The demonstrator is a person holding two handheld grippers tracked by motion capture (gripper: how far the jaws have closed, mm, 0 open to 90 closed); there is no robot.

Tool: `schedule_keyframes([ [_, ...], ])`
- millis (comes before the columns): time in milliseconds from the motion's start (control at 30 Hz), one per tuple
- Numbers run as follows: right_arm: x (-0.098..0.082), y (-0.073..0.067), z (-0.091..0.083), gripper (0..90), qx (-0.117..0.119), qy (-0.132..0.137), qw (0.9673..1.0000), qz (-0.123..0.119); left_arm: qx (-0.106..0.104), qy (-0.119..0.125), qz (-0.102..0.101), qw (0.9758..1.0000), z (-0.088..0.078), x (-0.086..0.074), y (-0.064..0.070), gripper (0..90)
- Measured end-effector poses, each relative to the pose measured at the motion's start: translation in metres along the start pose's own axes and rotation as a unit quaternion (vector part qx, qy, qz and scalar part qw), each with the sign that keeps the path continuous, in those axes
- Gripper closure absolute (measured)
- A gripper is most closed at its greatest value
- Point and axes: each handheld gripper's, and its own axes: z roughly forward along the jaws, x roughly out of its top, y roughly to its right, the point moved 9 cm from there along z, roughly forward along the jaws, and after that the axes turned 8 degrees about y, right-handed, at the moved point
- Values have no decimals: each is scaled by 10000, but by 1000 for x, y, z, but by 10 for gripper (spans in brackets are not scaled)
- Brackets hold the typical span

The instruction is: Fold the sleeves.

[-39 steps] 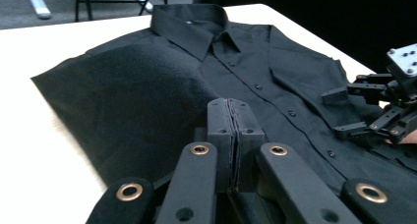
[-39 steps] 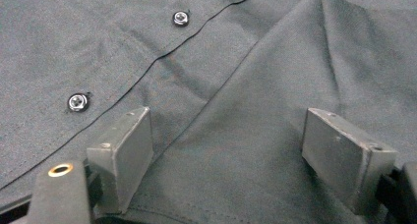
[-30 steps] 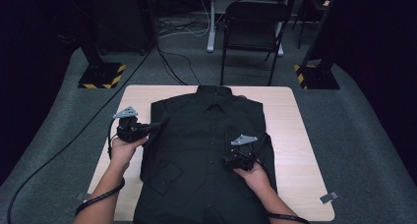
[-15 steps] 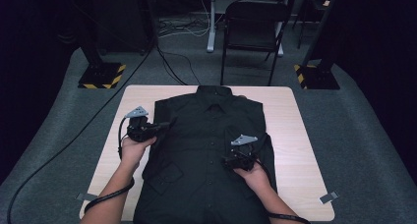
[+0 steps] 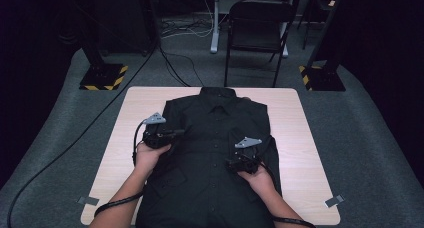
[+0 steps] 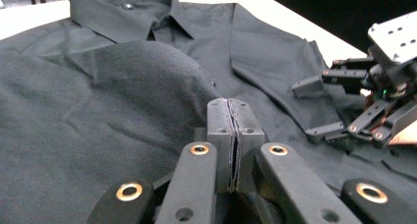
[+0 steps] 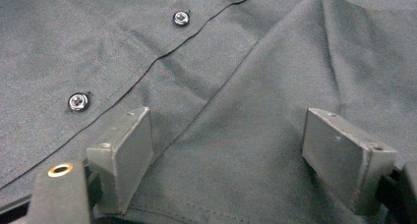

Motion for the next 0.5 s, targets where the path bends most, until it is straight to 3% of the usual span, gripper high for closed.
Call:
schedule_keyframes([
  [233, 0, 0, 0, 189, -1, -1, 10000, -1, 10, -124, 36, 9999, 10, -7, 3, 882],
  [500, 0, 0, 0, 189, -2, 0, 10000, -1, -103, -381, 68, 9992, 35, -15, 15, 880],
])
